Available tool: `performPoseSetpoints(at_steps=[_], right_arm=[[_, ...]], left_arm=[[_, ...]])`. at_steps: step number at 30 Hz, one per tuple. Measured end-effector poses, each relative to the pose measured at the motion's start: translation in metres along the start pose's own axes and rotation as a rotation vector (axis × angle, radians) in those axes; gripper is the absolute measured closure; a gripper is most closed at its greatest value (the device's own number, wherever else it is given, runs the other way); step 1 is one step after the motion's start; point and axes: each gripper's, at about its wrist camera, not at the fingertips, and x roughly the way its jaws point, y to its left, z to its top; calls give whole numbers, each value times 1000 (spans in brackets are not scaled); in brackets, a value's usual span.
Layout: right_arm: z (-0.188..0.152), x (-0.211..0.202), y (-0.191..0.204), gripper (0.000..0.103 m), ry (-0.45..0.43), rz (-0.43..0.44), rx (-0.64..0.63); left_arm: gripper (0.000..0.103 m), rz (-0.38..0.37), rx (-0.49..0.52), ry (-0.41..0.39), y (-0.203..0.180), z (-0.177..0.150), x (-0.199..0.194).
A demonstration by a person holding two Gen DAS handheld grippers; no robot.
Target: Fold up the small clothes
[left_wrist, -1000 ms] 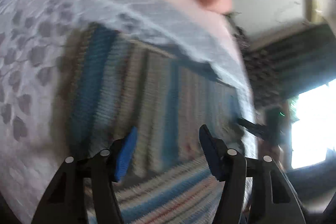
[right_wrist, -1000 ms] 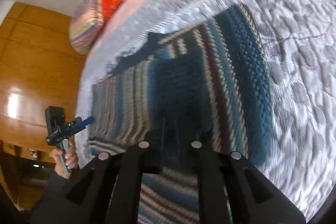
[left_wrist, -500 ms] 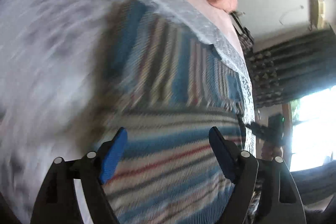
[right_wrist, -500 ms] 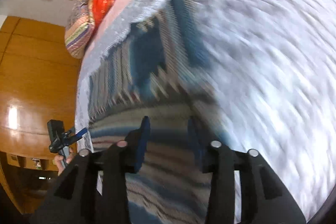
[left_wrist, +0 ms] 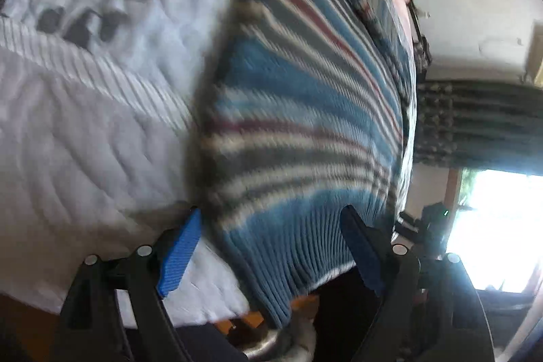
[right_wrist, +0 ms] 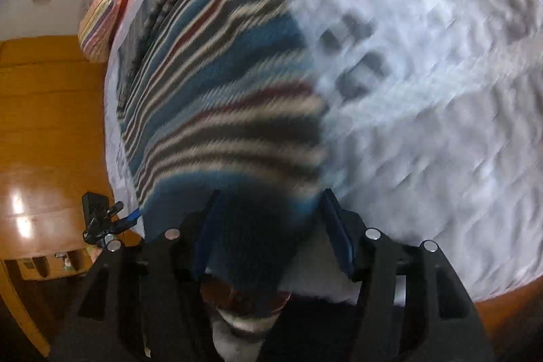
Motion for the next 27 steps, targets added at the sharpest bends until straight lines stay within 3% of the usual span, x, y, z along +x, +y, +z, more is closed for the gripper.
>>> performPoseSetpoints(at_steps=[5,12,13,15,17,18,19,24,27], right_arm=[[-22,6,36,44,4,58,-34],[-29,10,38,44,15,63,13],[-32,12,34,45,25,56,22],[-36,15,26,50,40,46,37],[-40,16,20,69,36,39,49],[-41,15,20,87,30,36,45],[-43,12,19,94,12,31,40],[-53,-4,16,96,-28,81,33],[-56,-25,25,96,-78,176,21]], left_arm=[[18,-39,3,60,-22,-29,18],[20,-88,-60,27,-22,-44,25],[26,-86,-65,24,-22,-45,25],[49,-62,-86,40,-17,-46,28],[86,-38,-111,55,-12,-47,33],[90,-23,-127,44,-8,-49,32],[93,-24,-139,33,-6,-50,31],[95,-109,-155,-59,-10,-60,7],[95,-171,-129,-118,-25,-65,-15]])
